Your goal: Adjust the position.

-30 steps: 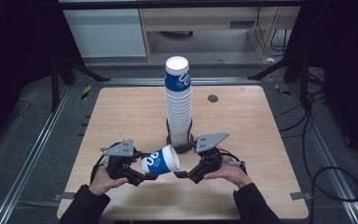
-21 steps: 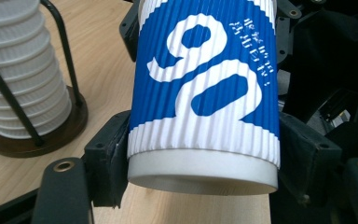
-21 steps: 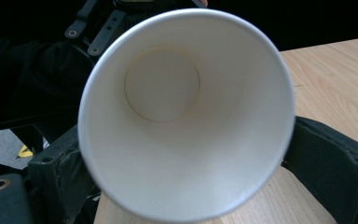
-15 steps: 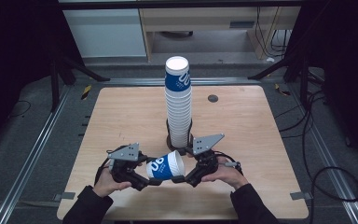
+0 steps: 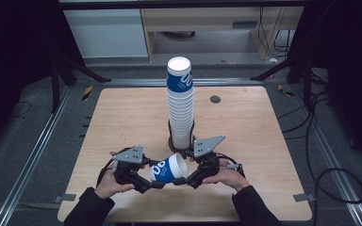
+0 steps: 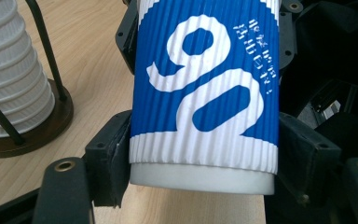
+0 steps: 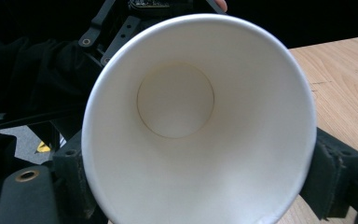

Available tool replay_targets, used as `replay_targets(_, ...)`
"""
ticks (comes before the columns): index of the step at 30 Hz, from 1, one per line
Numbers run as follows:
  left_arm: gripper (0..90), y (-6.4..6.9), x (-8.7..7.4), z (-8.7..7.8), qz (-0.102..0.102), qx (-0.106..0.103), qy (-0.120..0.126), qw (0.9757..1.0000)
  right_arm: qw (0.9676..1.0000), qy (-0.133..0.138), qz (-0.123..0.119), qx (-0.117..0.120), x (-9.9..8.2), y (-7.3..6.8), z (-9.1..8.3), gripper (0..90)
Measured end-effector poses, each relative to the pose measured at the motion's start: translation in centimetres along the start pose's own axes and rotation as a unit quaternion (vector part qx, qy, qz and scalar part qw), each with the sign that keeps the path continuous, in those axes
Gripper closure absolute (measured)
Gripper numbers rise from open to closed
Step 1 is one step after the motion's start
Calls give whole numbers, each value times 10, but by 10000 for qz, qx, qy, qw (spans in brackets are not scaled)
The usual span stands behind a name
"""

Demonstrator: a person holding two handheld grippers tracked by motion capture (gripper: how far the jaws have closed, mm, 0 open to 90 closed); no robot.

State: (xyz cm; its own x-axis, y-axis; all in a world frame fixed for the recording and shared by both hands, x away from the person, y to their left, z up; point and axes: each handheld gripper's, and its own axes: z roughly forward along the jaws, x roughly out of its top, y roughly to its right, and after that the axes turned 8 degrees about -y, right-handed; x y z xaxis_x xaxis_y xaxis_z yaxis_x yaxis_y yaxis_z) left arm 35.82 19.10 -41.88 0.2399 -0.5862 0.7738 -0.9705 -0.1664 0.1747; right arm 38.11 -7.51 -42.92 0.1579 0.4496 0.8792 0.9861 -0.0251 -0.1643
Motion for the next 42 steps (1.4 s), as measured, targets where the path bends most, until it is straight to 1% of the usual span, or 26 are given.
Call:
replay_targets(4, 258, 0, 0, 1, -36, 47, -70, 10000, 10000, -66, -9, -24, 0, 0, 0, 164)
replay_targets(7, 214, 0, 0, 1, -33, 94, -294, 9995, 9997, -199, -36, -96, 1, -1, -1, 163)
replay_targets(9, 192, -1, 0, 2, -25, 150, -476, 9988, 9995, -280, -40, -164, 1, 0, -2, 163)
replay_targets(11, 177, -1, 0, 5, -34, 194, -728, 9971, 9989, -391, -68, -236, 1, 0, -2, 162)
replay_targets(12, 177, -1, 0, 7, -34, 295, -852, 9959, 9985, -483, -60, -258, 1, 0, -1, 162)
replay_targets(13, 180, -1, 0, 8, -63, 299, -921, 9953, 9975, -614, -113, -340, 1, -1, 1, 162)
replay_targets(15, 180, -1, -1, 13, -45, 367, -1109, 9931, 9964, -764, -137, -353, 1, -1, 4, 161)
replay_targets(16, 182, -1, -1, 16, -35, 394, -1252, 9913, 9959, -824, -150, -344, 1, -2, 7, 160)
replay_targets(18, 187, -1, -2, 21, 2, 413, -1431, 9888, 9950, -929, -179, -328, 0, -2, 11, 160)
replay_targets(21, 205, 0, -3, 28, 49, 396, -1651, 9855, 9939, -1046, -207, -277, 1, -3, 16, 159)
replay_targets(22, 209, 1, -3, 30, 50, 382, -1697, 9847, 9935, -1083, -230, -260, 1, -4, 18, 159)
replay_targets(27, 243, 2, -4, 35, 76, 325, -1842, 9823, 9916, -1252, -266, -210, 0, -5, 25, 158)
replay_targets(28, 250, 2, -4, 35, 61, 314, -1835, 9825, 9911, -1286, -263, -209, 0, -5, 25, 158)
replay_targets(30, 269, 2, -4, 36, 98, 300, -1886, 9816, 9909, -1300, -271, -202, 0, -5, 26, 158)
replay_targets(34, 278, 2, -4, 36, 99, 307, -1865, 9819, 9910, -1295, -282, -206, 0, -5, 26, 153)
replay_targets(36, 279, 2, -4, 36, 61, 300, -1782, 9835, 9913, -1278, -251, -183, 0, -5, 25, 143)
replay_targets(37, 279, 2, -4, 35, 87, 299, -1782, 9835, 9914, -1262, -269, -201, 0, -4, 25, 141)
replay_targets(38, 279, 2, -4, 35, 45, 309, -1717, 9847, 9918, -1231, -263, -220, 0, -5, 24, 136)
replay_targets(40, 280, 1, -4, 33, 19, 335, -1649, 9857, 9925, -1157, -266, -288, 1, -4, 23, 120)
replay_targets(42, 280, -1, -4, 29, -15, 377, -1540, 9873, 9931, -1082, -278, -369, 2, -4, 20, 101)
